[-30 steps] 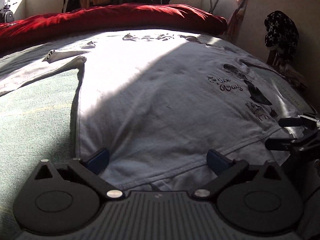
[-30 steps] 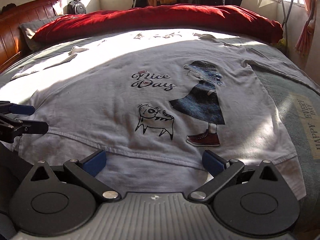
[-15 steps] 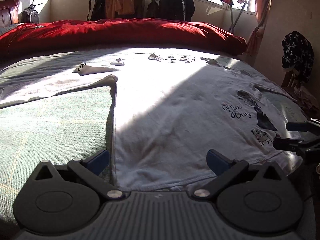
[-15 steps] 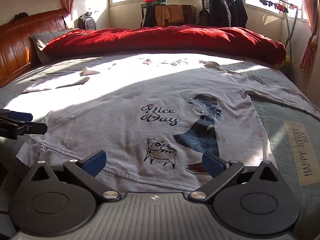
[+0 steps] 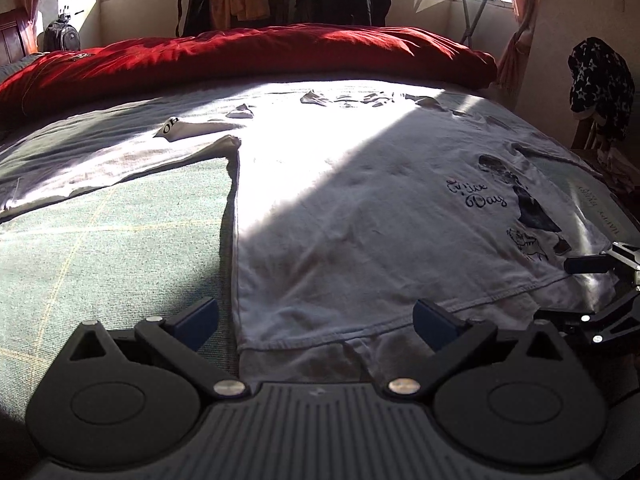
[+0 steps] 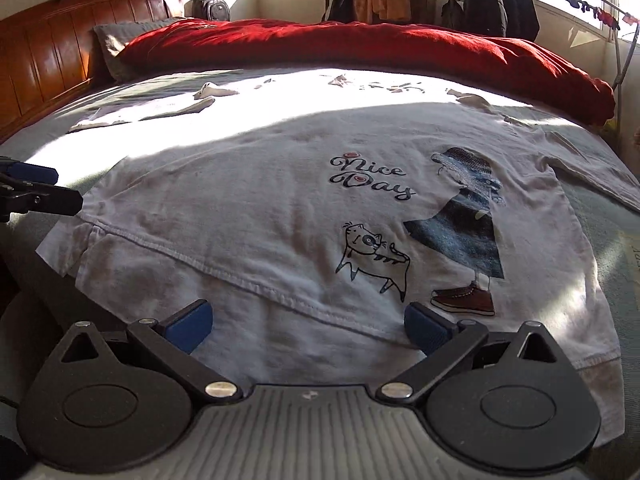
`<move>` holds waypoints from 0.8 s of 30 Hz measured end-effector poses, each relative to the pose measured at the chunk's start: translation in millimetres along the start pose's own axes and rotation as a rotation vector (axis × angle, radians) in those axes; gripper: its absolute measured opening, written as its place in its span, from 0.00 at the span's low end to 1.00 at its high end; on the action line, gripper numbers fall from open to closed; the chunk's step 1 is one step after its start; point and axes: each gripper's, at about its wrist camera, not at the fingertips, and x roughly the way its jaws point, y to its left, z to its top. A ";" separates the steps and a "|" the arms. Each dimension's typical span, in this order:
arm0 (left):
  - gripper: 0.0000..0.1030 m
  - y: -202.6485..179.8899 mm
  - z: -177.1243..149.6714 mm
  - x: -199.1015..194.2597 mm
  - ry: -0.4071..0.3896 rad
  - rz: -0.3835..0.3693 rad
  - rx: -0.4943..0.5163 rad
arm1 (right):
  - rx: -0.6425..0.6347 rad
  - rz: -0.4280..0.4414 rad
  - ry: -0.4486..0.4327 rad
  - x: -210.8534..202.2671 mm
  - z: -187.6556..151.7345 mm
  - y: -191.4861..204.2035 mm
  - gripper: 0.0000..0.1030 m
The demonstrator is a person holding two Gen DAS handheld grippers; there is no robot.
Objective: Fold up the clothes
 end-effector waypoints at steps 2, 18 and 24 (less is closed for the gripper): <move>0.99 -8.6 1.4 5.7 0.002 -0.026 0.015 | 0.022 -0.013 -0.031 -16.5 -1.5 -9.2 1.00; 0.99 1.0 -5.7 -15.2 -0.012 0.000 -0.058 | 0.101 -0.111 -0.085 -3.9 -26.9 -50.3 1.00; 0.99 19.0 4.0 -9.0 -0.033 -0.030 -0.057 | 0.131 -0.108 -0.027 -2.4 -7.7 -51.3 1.00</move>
